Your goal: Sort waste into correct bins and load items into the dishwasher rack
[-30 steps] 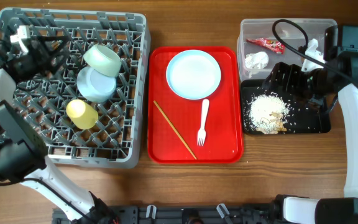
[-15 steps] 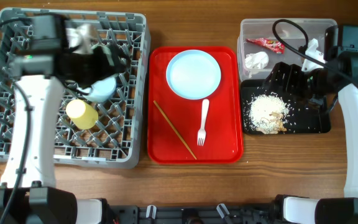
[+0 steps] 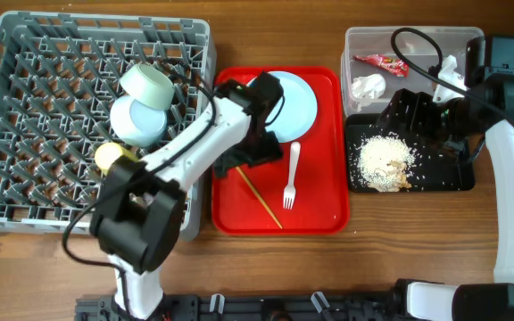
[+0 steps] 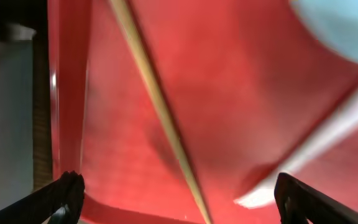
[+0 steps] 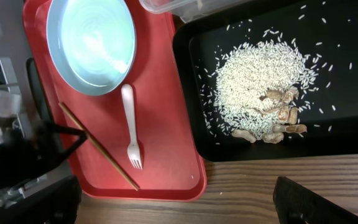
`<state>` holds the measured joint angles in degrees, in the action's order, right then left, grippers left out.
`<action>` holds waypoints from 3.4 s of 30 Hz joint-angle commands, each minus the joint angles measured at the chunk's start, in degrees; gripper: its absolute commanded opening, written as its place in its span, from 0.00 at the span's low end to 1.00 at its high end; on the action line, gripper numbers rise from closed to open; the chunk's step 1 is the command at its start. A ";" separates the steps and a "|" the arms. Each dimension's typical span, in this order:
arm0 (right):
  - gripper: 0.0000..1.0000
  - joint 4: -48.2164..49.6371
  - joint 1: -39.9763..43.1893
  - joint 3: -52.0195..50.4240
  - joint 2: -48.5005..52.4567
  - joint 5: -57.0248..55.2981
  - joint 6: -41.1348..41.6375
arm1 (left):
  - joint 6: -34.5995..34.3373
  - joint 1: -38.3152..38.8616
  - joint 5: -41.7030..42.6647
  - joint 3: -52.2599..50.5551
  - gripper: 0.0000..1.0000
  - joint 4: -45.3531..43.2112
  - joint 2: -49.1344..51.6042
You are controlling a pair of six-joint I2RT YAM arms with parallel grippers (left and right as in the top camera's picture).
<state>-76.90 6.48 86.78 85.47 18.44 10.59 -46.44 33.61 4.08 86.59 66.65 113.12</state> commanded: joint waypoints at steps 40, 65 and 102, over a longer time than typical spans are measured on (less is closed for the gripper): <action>1.00 -0.09 0.20 0.96 -0.72 0.96 -0.07 | 47.34 -22.53 -5.25 -12.33 0.04 -17.27 -28.74; 1.00 -0.26 0.17 0.94 -0.72 0.96 -0.07 | 32.87 3.30 8.85 -12.39 0.66 -22.43 -16.31; 1.00 -0.07 0.20 0.92 -0.72 0.92 -0.13 | 15.93 16.55 -3.96 -12.44 0.15 -20.76 3.19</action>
<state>-77.10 6.48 86.78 85.47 18.44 10.59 -30.35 50.09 -0.12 74.65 45.95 113.67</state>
